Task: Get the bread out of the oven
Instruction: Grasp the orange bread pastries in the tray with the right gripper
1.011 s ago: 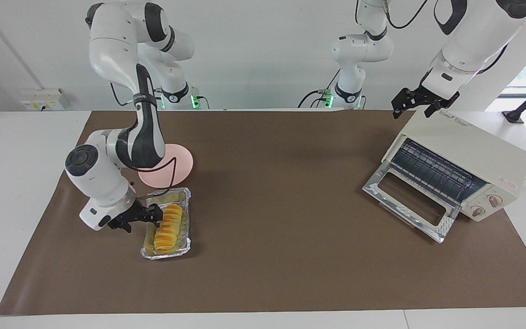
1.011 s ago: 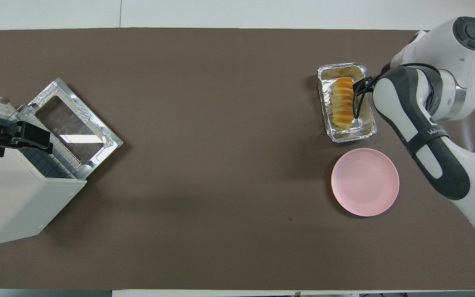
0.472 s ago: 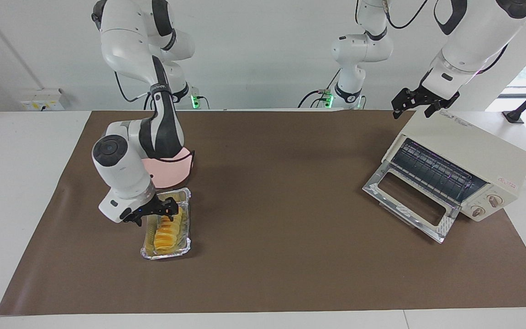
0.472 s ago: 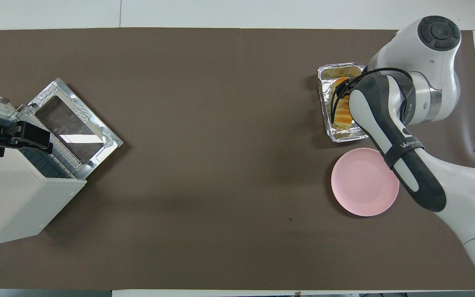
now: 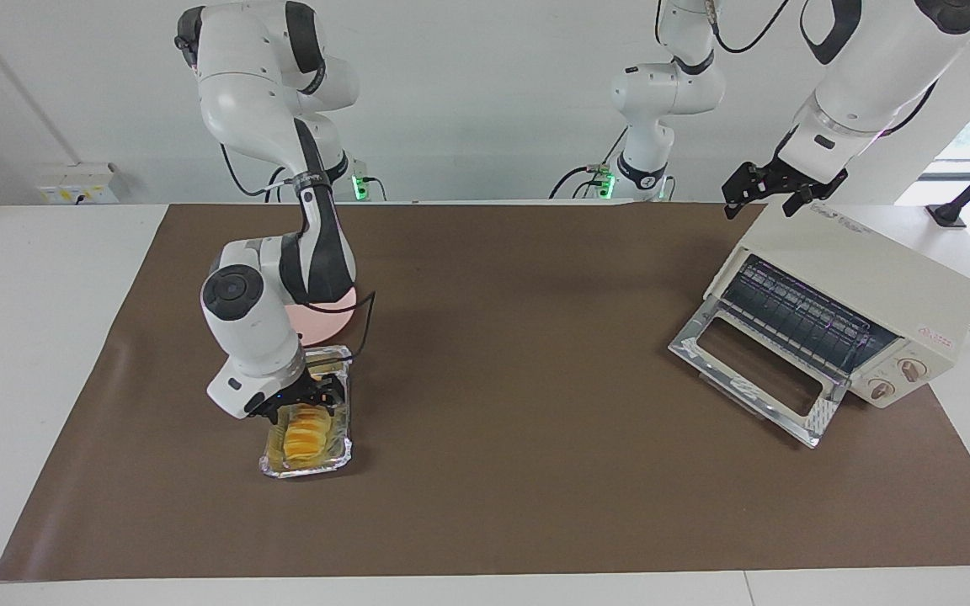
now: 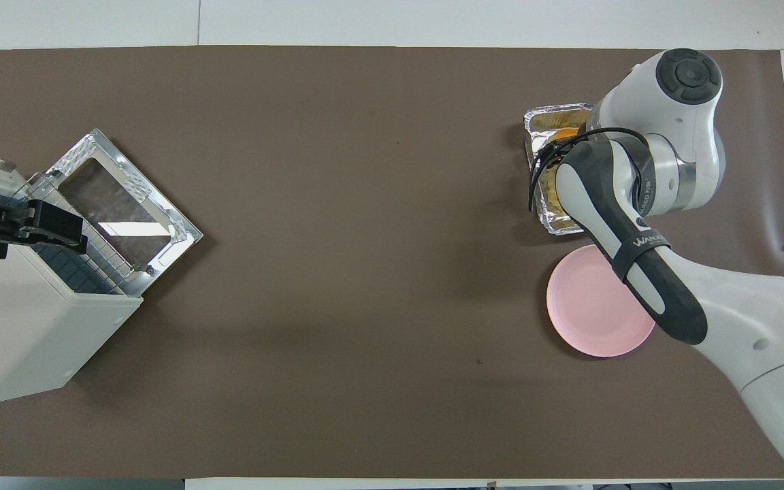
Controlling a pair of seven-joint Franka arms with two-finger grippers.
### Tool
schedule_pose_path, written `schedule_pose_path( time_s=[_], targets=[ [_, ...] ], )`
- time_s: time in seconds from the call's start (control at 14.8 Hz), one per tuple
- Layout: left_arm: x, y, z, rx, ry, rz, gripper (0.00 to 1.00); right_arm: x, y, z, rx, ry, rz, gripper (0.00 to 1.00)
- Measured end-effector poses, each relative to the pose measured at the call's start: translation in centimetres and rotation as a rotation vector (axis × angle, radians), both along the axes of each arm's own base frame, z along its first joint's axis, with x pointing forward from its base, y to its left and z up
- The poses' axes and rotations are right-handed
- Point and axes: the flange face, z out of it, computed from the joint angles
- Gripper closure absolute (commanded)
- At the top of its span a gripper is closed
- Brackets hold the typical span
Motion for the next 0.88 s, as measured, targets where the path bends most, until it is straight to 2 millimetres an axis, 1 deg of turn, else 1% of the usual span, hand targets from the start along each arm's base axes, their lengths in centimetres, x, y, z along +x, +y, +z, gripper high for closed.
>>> schedule_pose_path(
  time_s=[0.13, 0.2, 0.27, 0.4, 0.47, 0.88],
  targets=[
    [0.0, 0.0, 0.0, 0.0, 0.0, 0.0, 0.0, -0.25, 0.48, -0.54, 0.001, -0.003, -0.003, 0.0],
    [0.0, 0.0, 0.0, 0.0, 0.0, 0.0, 0.0, -0.26, 0.64, -0.57, 0.002, -0.008, -0.001, 0.03],
    [0.0, 0.0, 0.0, 0.0, 0.0, 0.0, 0.0, -0.27, 0.71, -0.62, 0.002, -0.011, 0.0, 0.24],
    [0.0, 0.0, 0.0, 0.0, 0.0, 0.0, 0.0, -0.31, 0.66, -0.85, 0.003, -0.018, -0.001, 0.95],
    [0.0, 0.0, 0.0, 0.0, 0.0, 0.0, 0.0, -0.35, 0.64, -0.95, 0.003, -0.018, -0.001, 1.0],
    [0.0, 0.0, 0.0, 0.0, 0.0, 0.0, 0.0, -0.3, 0.44, -0.69, 0.003, -0.024, -0.004, 1.0]
  ],
)
